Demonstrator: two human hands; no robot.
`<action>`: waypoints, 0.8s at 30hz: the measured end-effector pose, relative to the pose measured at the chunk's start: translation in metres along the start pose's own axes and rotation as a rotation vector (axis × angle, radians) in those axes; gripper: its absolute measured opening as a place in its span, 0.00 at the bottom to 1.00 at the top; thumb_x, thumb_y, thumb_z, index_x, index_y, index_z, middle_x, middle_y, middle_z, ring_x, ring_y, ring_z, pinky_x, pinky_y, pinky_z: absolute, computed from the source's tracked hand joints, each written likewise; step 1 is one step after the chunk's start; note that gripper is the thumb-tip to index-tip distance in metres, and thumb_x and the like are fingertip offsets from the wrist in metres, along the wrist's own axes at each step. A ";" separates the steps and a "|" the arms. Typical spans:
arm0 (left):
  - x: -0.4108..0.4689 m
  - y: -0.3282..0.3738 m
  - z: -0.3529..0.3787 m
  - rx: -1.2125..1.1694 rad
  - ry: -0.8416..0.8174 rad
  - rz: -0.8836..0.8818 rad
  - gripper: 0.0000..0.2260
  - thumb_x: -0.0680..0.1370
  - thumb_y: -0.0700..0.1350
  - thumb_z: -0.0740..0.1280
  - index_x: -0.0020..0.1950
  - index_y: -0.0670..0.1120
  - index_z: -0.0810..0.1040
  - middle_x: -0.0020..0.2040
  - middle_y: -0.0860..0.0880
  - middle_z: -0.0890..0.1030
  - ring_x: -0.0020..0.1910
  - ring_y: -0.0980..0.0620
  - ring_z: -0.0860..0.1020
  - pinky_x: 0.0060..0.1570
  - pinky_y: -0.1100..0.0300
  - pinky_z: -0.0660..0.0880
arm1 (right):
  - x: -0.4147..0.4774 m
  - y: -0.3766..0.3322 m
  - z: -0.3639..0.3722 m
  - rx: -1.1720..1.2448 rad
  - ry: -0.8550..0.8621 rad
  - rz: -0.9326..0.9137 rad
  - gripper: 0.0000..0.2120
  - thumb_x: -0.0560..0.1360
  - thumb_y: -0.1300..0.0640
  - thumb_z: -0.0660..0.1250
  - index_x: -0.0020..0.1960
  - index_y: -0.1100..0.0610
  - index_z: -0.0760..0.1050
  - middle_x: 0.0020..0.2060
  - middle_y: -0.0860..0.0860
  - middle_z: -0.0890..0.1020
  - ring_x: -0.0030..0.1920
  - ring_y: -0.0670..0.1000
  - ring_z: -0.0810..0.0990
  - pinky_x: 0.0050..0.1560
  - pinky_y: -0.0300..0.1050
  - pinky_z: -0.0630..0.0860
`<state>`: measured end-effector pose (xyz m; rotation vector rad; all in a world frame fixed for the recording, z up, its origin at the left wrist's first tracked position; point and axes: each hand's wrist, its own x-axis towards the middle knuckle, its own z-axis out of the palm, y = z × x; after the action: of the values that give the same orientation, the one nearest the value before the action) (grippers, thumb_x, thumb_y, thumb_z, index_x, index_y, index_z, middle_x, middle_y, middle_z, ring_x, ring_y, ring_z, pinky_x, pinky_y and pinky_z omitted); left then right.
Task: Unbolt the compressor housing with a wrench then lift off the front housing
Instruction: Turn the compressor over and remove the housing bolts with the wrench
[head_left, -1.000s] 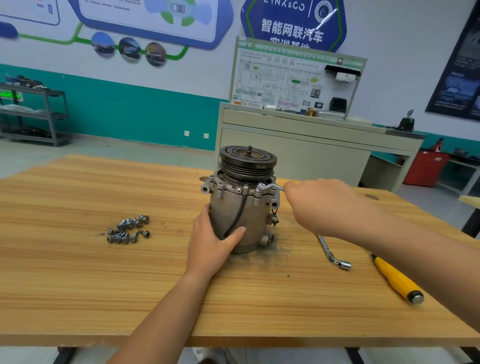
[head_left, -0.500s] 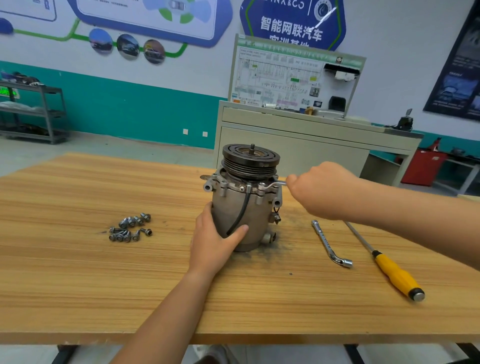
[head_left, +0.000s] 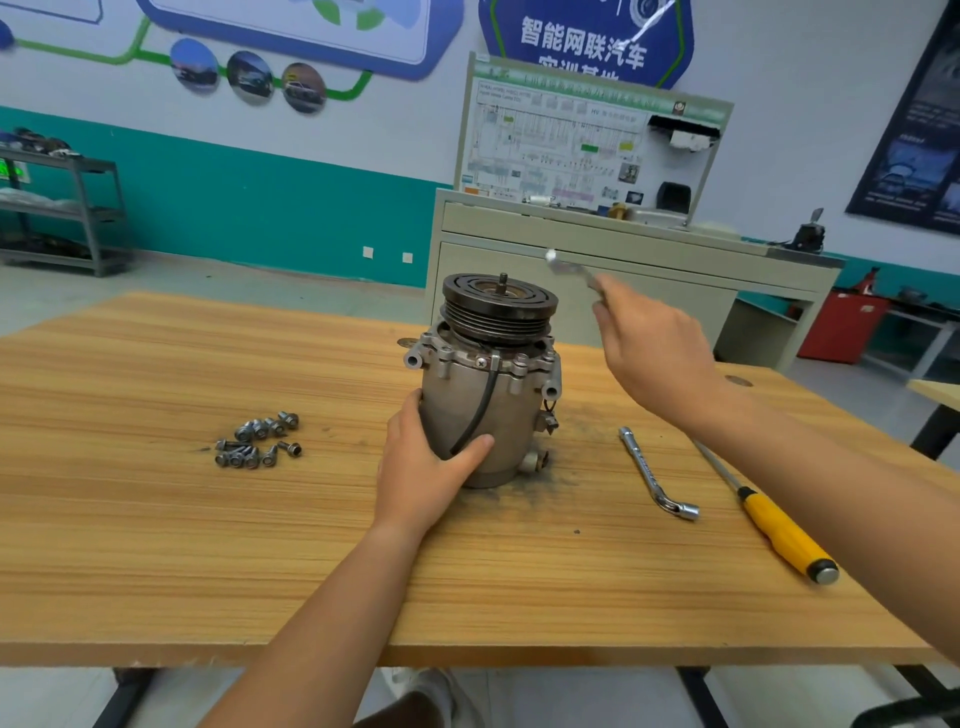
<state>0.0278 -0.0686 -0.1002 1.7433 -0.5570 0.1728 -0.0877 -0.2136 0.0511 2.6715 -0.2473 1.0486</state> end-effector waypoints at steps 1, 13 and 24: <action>0.000 0.000 0.000 0.000 -0.001 0.001 0.42 0.67 0.56 0.75 0.74 0.48 0.59 0.69 0.48 0.66 0.68 0.51 0.65 0.62 0.60 0.62 | -0.005 -0.002 -0.008 0.038 0.013 0.025 0.13 0.81 0.58 0.54 0.63 0.60 0.68 0.34 0.53 0.76 0.35 0.59 0.75 0.33 0.47 0.66; -0.005 0.009 -0.002 -0.016 0.053 0.029 0.41 0.68 0.55 0.74 0.75 0.49 0.57 0.70 0.49 0.62 0.70 0.51 0.62 0.68 0.52 0.62 | -0.019 -0.042 -0.033 -0.257 -0.451 -0.046 0.08 0.74 0.67 0.54 0.51 0.57 0.66 0.35 0.52 0.72 0.31 0.50 0.65 0.24 0.41 0.55; 0.034 0.042 -0.036 -0.003 0.159 0.361 0.13 0.81 0.43 0.58 0.64 0.47 0.71 0.57 0.56 0.72 0.58 0.60 0.71 0.55 0.77 0.62 | -0.024 -0.061 -0.033 -0.369 -0.513 -0.093 0.20 0.74 0.72 0.56 0.66 0.70 0.61 0.39 0.55 0.72 0.45 0.58 0.79 0.25 0.43 0.62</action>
<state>0.0449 -0.0498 -0.0402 1.5974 -0.7500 0.5595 -0.1108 -0.1443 0.0475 2.5255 -0.3668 0.2387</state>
